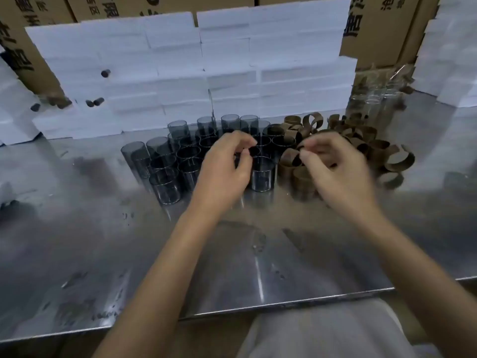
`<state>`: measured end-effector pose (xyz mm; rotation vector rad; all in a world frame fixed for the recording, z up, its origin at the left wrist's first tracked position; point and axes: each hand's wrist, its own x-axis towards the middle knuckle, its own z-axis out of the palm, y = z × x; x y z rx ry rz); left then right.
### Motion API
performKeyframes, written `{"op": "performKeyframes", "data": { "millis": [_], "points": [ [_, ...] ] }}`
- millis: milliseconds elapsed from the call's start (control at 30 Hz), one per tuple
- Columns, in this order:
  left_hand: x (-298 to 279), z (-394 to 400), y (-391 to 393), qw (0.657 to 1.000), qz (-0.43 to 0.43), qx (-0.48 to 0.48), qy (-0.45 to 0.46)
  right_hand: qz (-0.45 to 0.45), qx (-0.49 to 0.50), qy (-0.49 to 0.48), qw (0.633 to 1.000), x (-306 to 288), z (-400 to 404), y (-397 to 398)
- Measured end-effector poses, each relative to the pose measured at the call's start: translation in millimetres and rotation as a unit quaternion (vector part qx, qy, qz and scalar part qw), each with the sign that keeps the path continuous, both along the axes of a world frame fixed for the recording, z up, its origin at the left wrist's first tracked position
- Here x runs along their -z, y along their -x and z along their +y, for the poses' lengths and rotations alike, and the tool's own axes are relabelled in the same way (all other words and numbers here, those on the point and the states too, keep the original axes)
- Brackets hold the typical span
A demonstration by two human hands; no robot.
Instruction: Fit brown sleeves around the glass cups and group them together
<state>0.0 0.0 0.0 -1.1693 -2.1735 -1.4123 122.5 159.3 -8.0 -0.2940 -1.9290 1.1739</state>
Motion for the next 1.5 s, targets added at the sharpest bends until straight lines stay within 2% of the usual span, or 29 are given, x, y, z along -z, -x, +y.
{"op": "performKeyframes", "data": {
  "millis": [167, 267, 367, 467, 567, 633, 700, 733, 800, 900, 967, 1033, 1133, 1300, 1500],
  "points": [
    [7.9, 30.9, 30.5, 0.989, 0.078, -0.016, 0.122, 0.018, 0.066, -0.028, 0.997, 22.0, -8.7, 76.0],
    [26.5, 26.4, 37.3, 0.973, 0.133, -0.015, 0.188, 0.05, 0.079, -0.051, 0.994, 39.7, -7.2, 84.5],
    [30.4, 26.2, 41.4, 0.964, 0.133, 0.006, 0.23, 0.037, 0.049, -0.034, 0.998, 43.1, -4.8, 84.9],
    [28.4, 29.1, 41.8, 0.968, 0.111, 0.025, 0.224, 0.004, 0.023, -0.012, 1.0, 43.6, -6.6, 79.5],
    [25.7, 28.8, 41.4, 0.986, 0.04, 0.035, 0.157, -0.006, 0.0, 0.034, 0.999, 39.8, -7.9, 79.9],
    [21.4, 25.3, 41.4, 0.993, -0.041, 0.069, 0.087, -0.007, -0.039, 0.111, 0.993, 34.4, -9.8, 79.3],
    [16.1, 21.8, 41.6, 0.986, -0.116, 0.118, 0.023, -0.018, -0.079, 0.181, 0.98, 31.3, -11.9, 77.8],
    [13.6, 20.6, 40.5, 0.977, -0.16, 0.142, -0.007, -0.027, -0.109, 0.222, 0.969, 30.6, -12.6, 77.4],
    [10.0, 18.9, 35.6, 0.944, -0.262, 0.189, -0.067, -0.041, -0.21, 0.32, 0.923, 29.1, -12.2, 75.1],
    [11.4, 20.9, 27.6, 0.88, -0.385, 0.252, -0.119, -0.066, -0.35, 0.377, 0.855, 27.2, -7.8, 68.0],
    [17.2, 22.8, 24.2, 0.851, -0.425, 0.281, -0.128, -0.07, -0.37, 0.395, 0.838, 29.2, -3.4, 63.7],
    [20.4, 26.7, 20.9, 0.835, -0.443, 0.3, -0.127, -0.069, -0.36, 0.4, 0.84, 30.5, -0.1, 61.8],
    [22.8, 31.5, 20.8, 0.85, -0.438, 0.266, -0.123, -0.081, -0.311, 0.4, 0.858, 26.5, -4.9, 62.5],
    [29.0, 28.7, 33.3, 0.921, -0.339, 0.186, -0.054, -0.094, -0.233, 0.407, 0.878, 23.4, -12.9, 68.0],
    [29.2, 22.9, 42.3, 0.953, -0.277, 0.121, -0.021, -0.079, -0.169, 0.403, 0.896, 30.3, -8.8, 74.1]
  ]
}}
